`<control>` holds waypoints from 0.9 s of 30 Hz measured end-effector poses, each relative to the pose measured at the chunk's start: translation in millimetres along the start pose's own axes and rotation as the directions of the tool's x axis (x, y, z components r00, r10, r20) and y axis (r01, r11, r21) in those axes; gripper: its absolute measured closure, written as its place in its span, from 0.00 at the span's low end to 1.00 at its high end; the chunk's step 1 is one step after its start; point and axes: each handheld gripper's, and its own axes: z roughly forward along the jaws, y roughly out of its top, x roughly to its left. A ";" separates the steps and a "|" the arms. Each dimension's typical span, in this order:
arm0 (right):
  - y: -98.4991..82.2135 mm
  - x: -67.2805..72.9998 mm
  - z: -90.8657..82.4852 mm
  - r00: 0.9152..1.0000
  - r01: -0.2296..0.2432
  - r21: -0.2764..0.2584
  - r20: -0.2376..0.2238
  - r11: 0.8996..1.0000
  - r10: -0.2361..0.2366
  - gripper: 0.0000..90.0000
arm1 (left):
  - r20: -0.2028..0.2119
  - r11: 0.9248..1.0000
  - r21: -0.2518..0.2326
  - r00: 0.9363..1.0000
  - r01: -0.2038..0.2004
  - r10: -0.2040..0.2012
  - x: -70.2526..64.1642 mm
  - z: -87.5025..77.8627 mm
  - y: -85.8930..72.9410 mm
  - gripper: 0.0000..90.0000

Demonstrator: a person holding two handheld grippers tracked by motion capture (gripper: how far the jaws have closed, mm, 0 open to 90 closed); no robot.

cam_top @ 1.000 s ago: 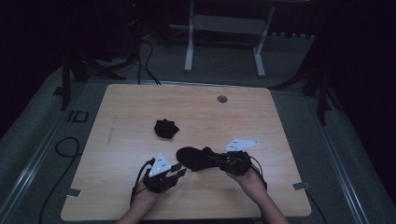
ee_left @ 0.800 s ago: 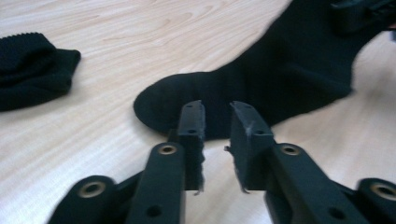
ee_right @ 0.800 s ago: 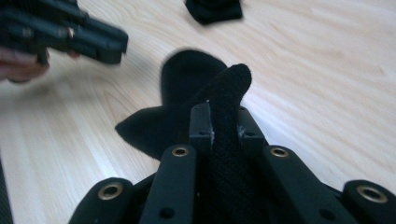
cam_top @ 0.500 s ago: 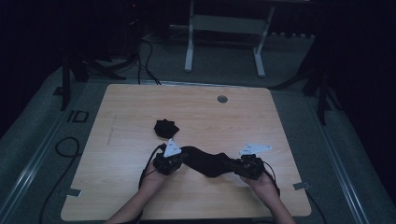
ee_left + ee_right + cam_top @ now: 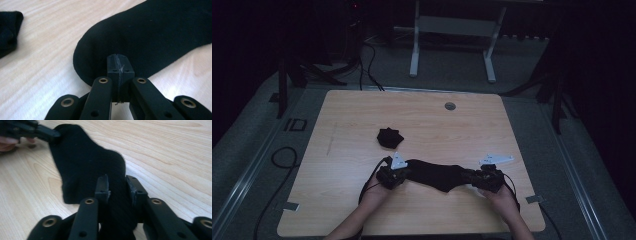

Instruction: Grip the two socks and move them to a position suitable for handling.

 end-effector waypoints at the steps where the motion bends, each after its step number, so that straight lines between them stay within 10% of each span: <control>1: -0.4 -1.0 0.2 1.000 0.000 0.000 0.011 1.000 0.000 0.78 | 0.006 1.000 0.004 1.000 -0.004 0.004 -1.5 -3.8 -3.3 1.00; 12: -0.3 -6.2 -6.1 0.999 -0.031 -0.014 0.013 0.999 0.031 0.77 | 0.030 1.000 0.017 1.000 -0.008 0.008 -5.1 -24.4 -22.3 1.00; 19: 2.9 -10.4 -14.1 0.994 -0.051 -0.034 0.096 0.998 0.054 0.70 | 0.038 0.999 0.039 0.999 -0.007 0.005 -7.2 -37.4 -32.0 1.00; 27: 14.7 11.4 -17.4 0.997 0.045 -0.049 0.061 0.998 -0.042 0.99 | 0.026 0.999 -0.039 0.999 0.024 -0.023 -4.9 -53.9 -28.3 0.94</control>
